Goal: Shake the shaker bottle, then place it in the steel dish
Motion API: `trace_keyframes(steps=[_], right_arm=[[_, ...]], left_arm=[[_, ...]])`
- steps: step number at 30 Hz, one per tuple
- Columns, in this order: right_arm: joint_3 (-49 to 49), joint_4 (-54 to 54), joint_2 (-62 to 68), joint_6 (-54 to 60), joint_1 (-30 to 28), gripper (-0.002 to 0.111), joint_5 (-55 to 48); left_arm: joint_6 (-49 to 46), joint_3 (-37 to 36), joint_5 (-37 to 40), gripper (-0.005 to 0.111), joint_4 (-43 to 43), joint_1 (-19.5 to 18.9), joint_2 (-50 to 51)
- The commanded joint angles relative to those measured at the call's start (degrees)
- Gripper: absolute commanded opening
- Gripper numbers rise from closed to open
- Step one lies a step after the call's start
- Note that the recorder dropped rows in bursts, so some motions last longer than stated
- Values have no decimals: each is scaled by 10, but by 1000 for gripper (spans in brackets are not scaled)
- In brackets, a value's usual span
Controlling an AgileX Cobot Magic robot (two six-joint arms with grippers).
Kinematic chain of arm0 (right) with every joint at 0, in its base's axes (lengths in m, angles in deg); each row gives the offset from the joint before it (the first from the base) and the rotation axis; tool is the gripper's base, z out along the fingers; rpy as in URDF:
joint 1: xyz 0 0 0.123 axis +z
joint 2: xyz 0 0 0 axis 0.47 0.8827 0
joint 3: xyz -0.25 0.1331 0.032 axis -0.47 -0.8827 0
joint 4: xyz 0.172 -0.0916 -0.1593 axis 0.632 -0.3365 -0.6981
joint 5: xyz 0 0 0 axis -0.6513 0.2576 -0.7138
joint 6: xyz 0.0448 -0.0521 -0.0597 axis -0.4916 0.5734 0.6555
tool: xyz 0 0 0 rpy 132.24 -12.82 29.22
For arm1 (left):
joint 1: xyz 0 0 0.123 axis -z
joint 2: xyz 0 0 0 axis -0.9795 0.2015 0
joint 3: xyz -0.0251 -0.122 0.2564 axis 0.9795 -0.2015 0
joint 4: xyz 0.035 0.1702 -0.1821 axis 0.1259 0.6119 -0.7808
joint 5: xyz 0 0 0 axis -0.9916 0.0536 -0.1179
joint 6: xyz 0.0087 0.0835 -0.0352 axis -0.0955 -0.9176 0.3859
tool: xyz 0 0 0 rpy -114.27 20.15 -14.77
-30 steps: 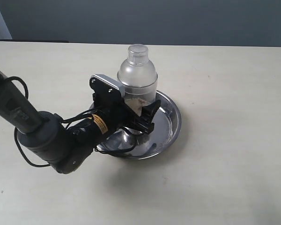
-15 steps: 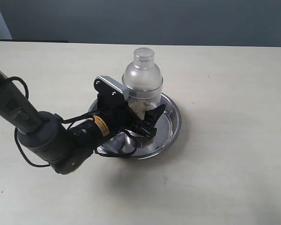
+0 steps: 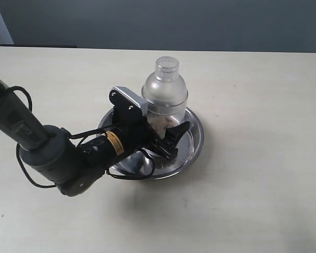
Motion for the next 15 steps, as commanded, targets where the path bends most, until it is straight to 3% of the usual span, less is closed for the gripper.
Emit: trace_keyframes(steps=[1, 3, 15], right_arm=[[-1, -1, -2, 1, -1, -1, 7], [-1, -1, -2, 1, -1, -1, 7], [-1, -1, -2, 1, -1, -1, 7]], left_arm=[[-6, 1, -6, 97, 18, 0, 2], [-20, 1, -6, 105, 8, 0, 2], [-46, 1, -6, 105, -18, 0, 2]])
